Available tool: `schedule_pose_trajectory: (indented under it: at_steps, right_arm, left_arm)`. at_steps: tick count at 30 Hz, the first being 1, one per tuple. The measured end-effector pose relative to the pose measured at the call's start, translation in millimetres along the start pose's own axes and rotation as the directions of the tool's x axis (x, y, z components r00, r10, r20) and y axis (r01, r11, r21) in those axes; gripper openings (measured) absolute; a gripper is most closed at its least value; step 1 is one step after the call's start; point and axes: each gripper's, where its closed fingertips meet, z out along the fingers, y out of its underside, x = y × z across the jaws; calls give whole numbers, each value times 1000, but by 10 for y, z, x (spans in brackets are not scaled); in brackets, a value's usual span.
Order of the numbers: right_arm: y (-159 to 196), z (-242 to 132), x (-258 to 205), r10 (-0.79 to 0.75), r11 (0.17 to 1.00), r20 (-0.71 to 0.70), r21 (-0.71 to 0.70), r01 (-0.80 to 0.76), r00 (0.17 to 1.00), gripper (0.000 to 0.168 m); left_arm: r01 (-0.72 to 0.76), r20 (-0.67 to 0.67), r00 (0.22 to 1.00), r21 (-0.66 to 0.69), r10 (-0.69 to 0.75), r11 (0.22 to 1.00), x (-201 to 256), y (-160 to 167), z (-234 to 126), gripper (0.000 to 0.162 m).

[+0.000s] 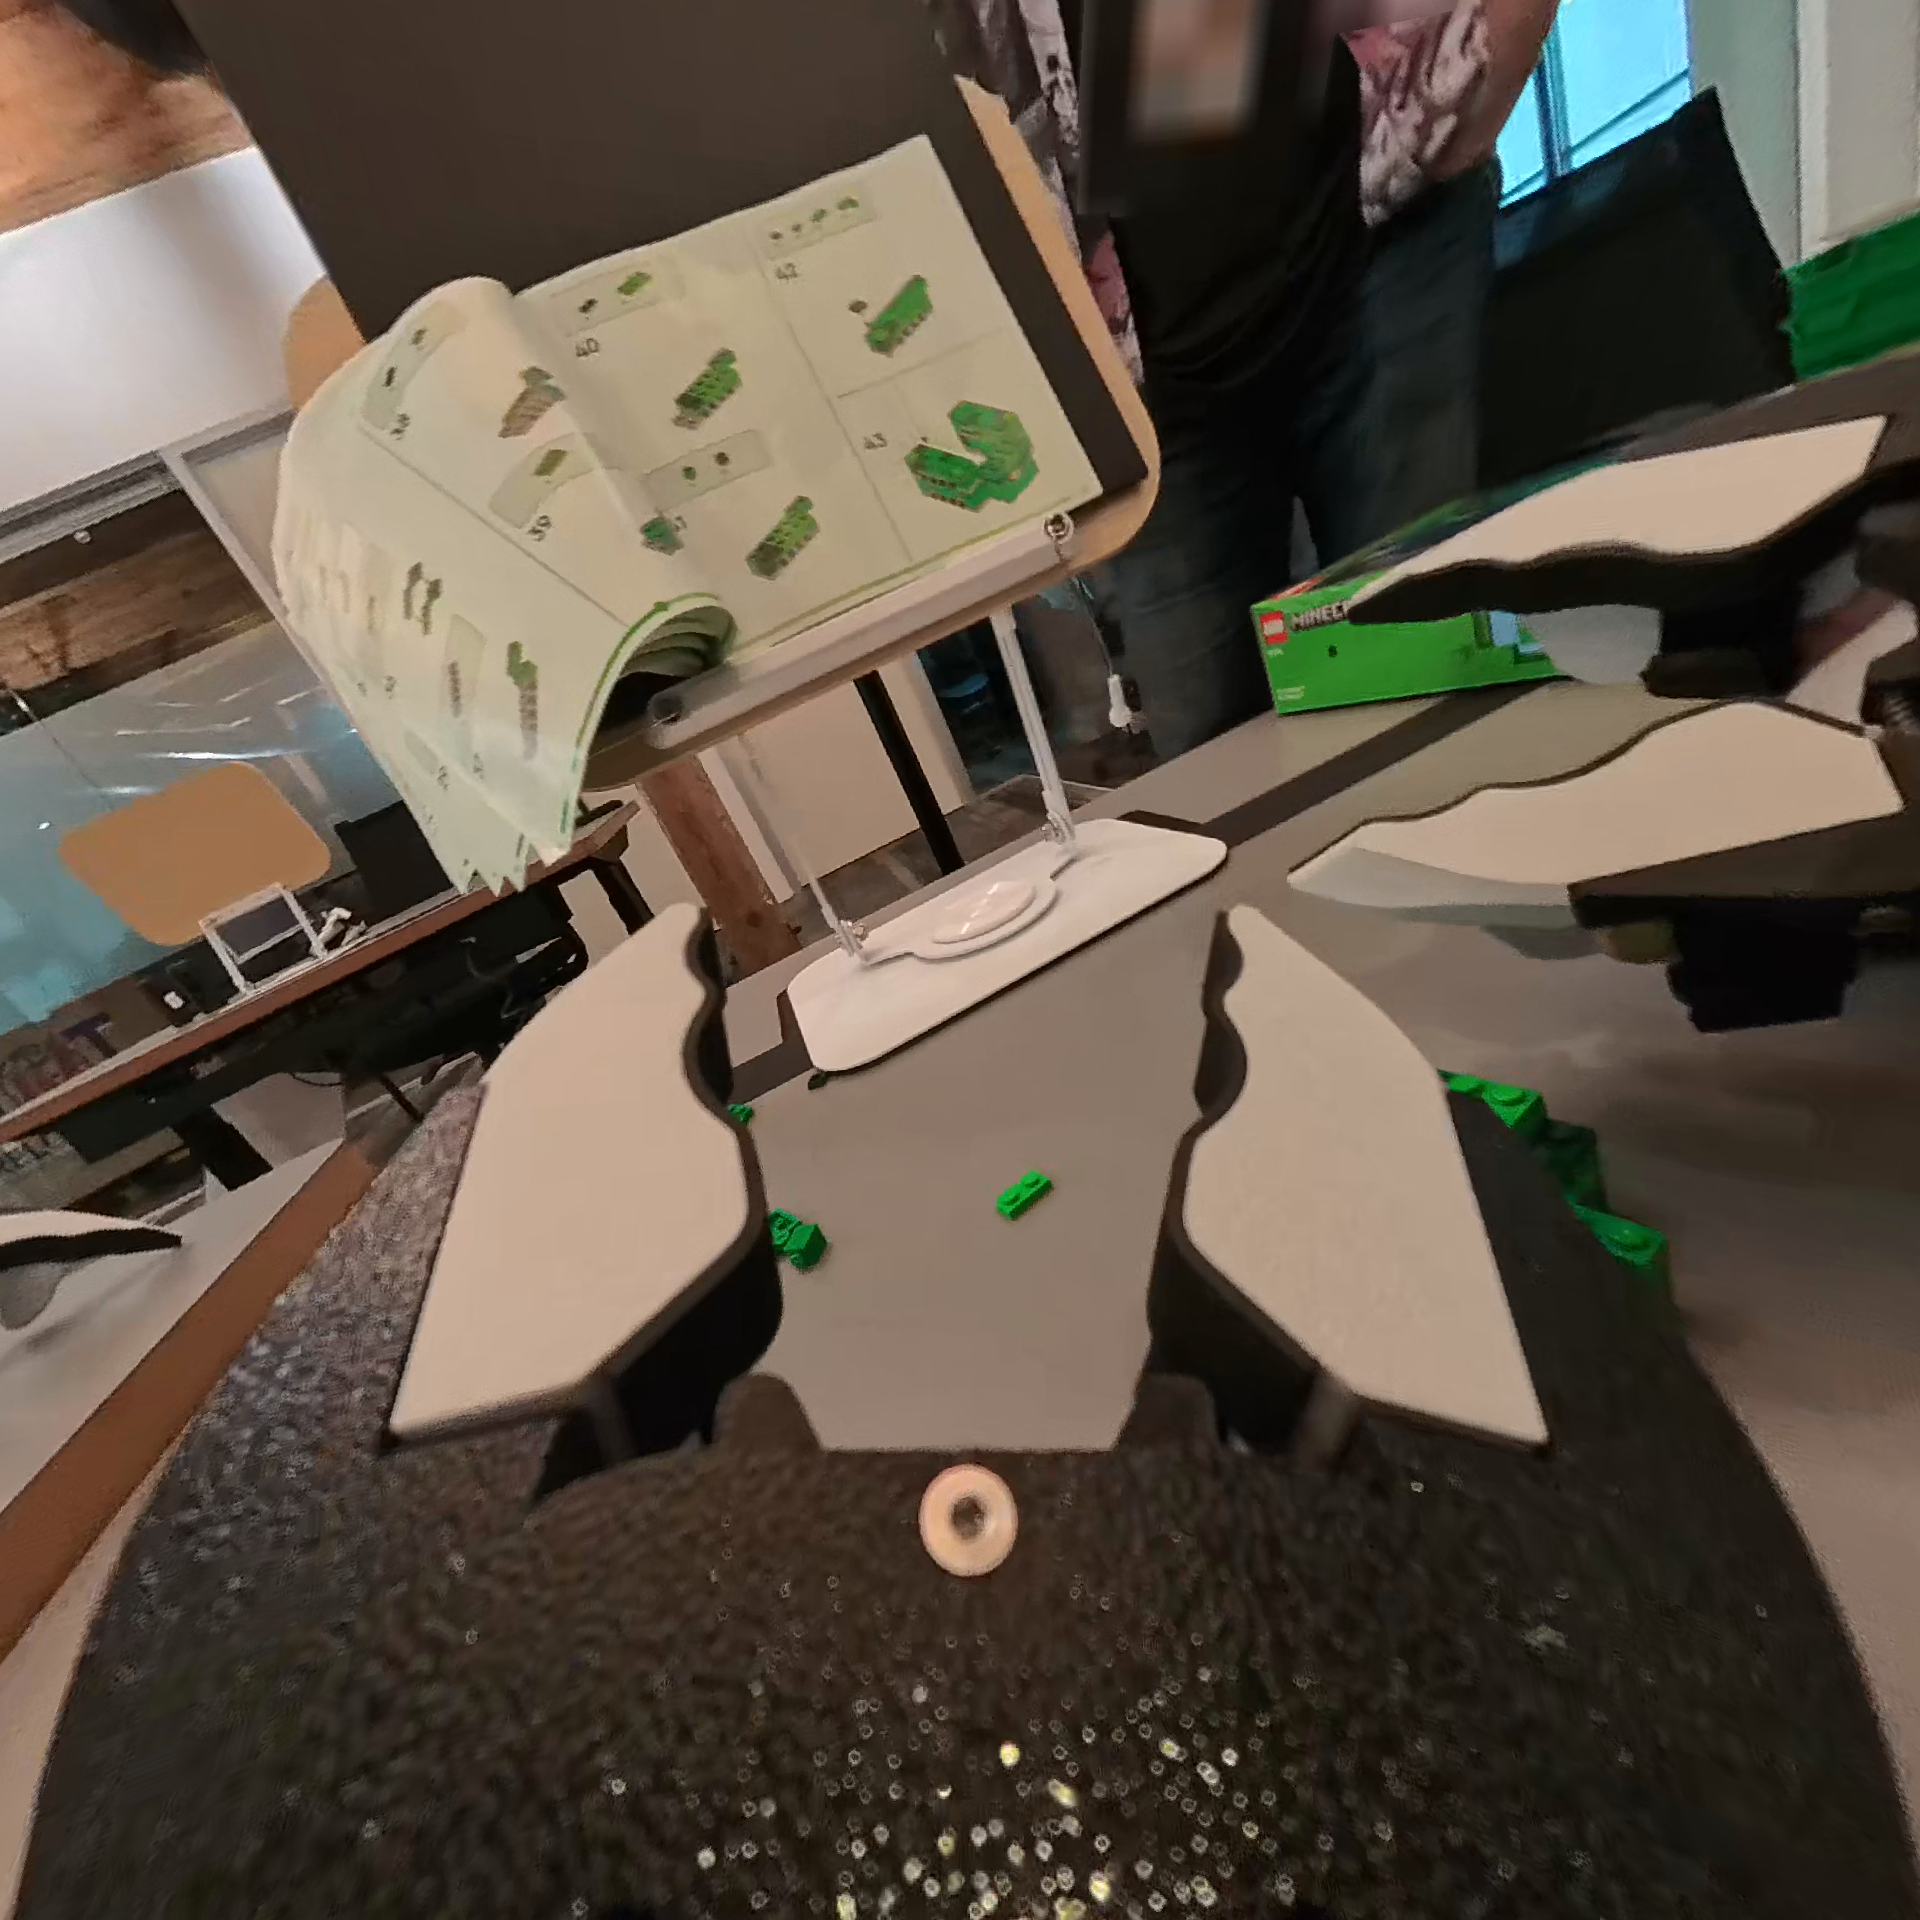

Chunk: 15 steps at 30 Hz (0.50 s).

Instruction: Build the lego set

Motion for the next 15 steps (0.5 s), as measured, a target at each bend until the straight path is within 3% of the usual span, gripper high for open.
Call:
schedule_pose_trajectory:
  at_steps: [8,11,13,15]
  right_arm:
    - [-8,-4,-3,0,1000,4,7,0,1000,78]
    - [-36,-29,56,33,999,-18,27,-32,999,69]
    - [-53,-62,132,50,998,-49,41,-48,998,53]
    - [-63,-109,192,68,997,-76,44,-65,995,12]
  left_arm:
    - [31,13,999,15,-32,999,-47,-14,-14,85]
    - [58,43,997,27,-59,998,-113,-26,-34,79]
    - [98,84,991,43,-102,994,-217,-31,-75,58]
    - [156,77,984,64,-161,986,-263,-53,-131,14]
